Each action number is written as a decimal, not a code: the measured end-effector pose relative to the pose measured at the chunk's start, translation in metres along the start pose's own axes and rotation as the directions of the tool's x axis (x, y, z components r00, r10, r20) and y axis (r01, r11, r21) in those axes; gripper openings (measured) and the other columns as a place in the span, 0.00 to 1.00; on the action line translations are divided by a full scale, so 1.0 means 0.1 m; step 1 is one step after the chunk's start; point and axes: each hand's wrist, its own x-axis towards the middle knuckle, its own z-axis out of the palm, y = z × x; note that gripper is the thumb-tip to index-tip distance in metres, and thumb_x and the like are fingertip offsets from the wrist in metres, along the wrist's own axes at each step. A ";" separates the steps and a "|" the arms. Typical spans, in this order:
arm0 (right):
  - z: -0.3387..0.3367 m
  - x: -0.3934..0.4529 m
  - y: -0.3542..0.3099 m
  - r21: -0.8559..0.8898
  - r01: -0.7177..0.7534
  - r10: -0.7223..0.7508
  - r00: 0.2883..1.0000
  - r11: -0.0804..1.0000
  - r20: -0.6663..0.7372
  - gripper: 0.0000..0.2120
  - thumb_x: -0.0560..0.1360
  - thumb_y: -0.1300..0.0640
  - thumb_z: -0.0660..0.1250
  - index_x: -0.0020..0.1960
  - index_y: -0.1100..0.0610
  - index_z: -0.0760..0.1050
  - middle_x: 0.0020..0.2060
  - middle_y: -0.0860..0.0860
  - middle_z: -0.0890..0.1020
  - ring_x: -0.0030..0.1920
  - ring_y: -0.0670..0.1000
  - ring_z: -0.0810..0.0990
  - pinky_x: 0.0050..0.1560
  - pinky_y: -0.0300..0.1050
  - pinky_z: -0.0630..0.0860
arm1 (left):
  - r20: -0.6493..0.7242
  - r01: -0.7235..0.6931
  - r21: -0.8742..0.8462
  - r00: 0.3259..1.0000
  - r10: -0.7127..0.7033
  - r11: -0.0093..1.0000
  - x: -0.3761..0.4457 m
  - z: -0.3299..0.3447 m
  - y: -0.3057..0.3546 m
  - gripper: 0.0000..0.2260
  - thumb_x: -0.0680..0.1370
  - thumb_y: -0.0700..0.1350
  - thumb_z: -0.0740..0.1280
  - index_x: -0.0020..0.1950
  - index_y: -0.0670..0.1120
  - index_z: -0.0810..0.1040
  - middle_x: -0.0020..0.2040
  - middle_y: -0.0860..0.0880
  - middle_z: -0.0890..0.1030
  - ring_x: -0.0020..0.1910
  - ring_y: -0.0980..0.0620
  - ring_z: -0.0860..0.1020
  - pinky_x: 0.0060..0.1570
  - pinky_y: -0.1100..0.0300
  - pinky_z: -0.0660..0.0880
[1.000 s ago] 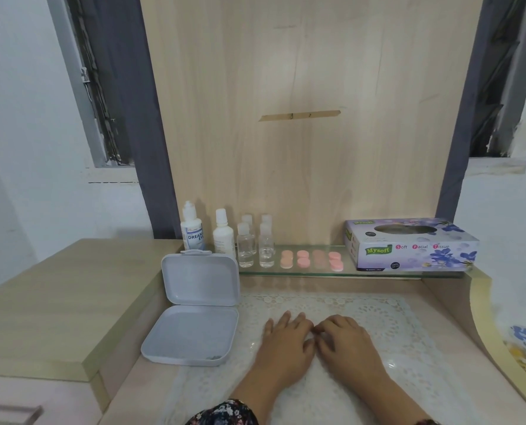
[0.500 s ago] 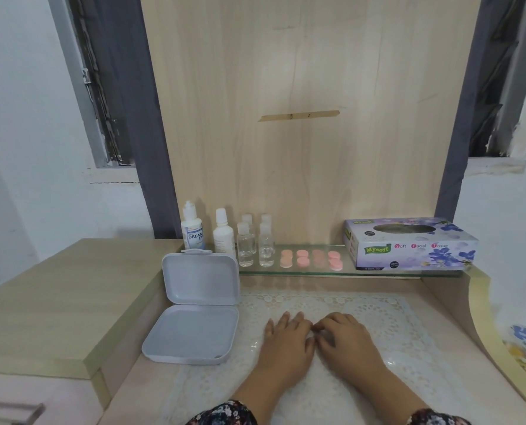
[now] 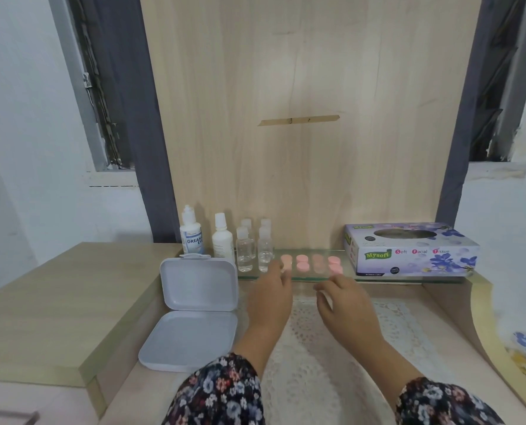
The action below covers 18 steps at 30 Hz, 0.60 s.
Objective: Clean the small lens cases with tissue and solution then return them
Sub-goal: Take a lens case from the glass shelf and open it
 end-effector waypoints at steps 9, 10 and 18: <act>0.03 0.31 -0.11 -0.030 0.071 -0.073 0.994 0.997 -0.087 0.06 0.67 0.60 0.67 0.42 0.56 0.82 0.35 0.50 0.78 0.36 0.57 0.76 0.35 0.47 0.73 | 0.146 0.058 0.162 0.986 -0.082 0.985 0.32 0.04 0.08 0.12 0.81 0.47 0.58 0.58 0.42 0.74 0.55 0.44 0.79 0.53 0.44 0.76 0.43 0.57 0.68; 0.04 0.31 -0.11 -0.028 0.075 -0.077 0.994 0.997 -0.084 0.06 0.67 0.60 0.67 0.42 0.56 0.82 0.35 0.50 0.77 0.36 0.57 0.76 0.34 0.47 0.73 | 0.152 0.060 0.179 0.984 -0.088 0.982 0.32 0.04 0.08 0.12 0.81 0.47 0.58 0.58 0.42 0.74 0.55 0.43 0.79 0.53 0.43 0.76 0.42 0.57 0.67; 0.03 0.15 -0.09 0.008 0.089 -0.087 0.990 0.996 -0.110 0.06 0.71 0.60 0.66 0.43 0.56 0.81 0.36 0.49 0.78 0.38 0.55 0.77 0.38 0.48 0.74 | 0.192 0.089 0.161 0.974 -0.119 0.983 0.37 0.06 0.05 0.12 0.80 0.47 0.58 0.54 0.40 0.75 0.52 0.42 0.79 0.51 0.42 0.77 0.41 0.56 0.68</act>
